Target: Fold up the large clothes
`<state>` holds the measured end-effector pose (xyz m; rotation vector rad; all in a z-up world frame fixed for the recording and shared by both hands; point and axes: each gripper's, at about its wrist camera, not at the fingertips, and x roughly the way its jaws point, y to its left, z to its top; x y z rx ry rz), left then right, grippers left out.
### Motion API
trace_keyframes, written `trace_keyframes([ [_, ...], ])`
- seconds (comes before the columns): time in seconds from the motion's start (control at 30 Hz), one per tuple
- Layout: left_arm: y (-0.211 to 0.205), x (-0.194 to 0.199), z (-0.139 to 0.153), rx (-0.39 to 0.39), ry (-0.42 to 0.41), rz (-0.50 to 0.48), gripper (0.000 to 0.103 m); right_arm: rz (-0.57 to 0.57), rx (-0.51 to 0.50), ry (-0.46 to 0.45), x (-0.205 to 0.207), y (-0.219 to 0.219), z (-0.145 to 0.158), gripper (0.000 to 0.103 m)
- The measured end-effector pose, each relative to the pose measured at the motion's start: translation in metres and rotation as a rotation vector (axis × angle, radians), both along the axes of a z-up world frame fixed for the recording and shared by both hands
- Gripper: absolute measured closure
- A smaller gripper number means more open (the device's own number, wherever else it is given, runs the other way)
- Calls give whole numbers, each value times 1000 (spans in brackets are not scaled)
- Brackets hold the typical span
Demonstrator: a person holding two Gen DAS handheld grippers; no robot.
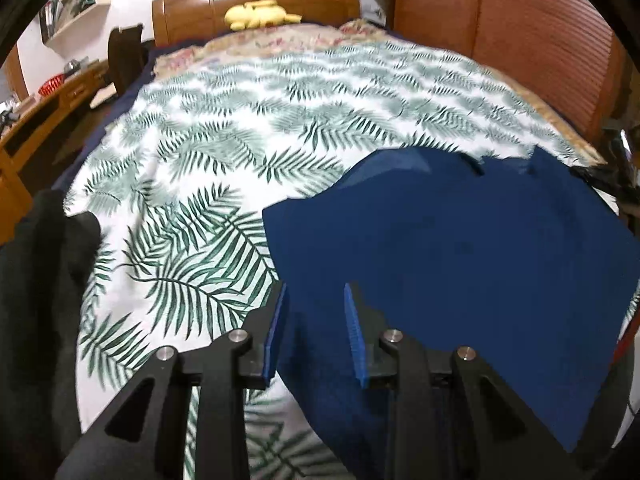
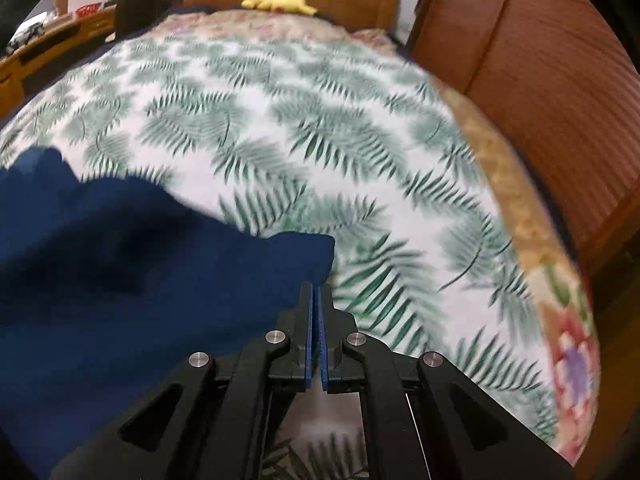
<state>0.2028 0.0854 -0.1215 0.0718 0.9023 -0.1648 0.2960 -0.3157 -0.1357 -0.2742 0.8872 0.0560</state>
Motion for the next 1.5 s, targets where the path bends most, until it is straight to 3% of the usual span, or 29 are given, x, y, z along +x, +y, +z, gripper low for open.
trace_keyframes([
  [0.07,2,8,-6,2,14,0,76,3,8,21,-1,-1,-9,101],
  [0.1,2,13,-9,5,19,-1,76,4,5,31,-2,0,-12,95],
  [0.2,1,27,-12,14,28,-10,76,12,32,43,0,7,-15,60],
  [0.23,0,35,-14,22,34,-9,75,10,42,39,1,7,-15,56],
  [0.37,-1,55,-23,43,51,-5,75,9,87,58,7,4,-18,56],
  [0.6,0,68,-35,85,70,10,74,21,99,73,9,6,-25,56],
  [0.97,8,82,-48,61,108,10,74,56,125,78,9,7,-29,57],
  [1.0,8,83,-48,56,113,3,77,62,131,80,9,7,-29,61],
  [1.03,8,83,-49,31,121,-16,91,72,137,80,9,8,-29,67],
  [1.07,8,83,-48,24,123,-23,94,88,142,80,9,9,-28,72],
  [1.13,7,81,-44,49,104,-20,102,123,150,68,6,13,-25,98],
  [1.33,40,47,12,35,-120,118,102,152,131,-116,-1,22,16,103],
  [1.43,60,34,26,50,-161,166,102,107,133,-188,6,22,39,103],
  [1.5,71,32,25,31,-147,186,102,61,117,-158,22,21,40,103],
])
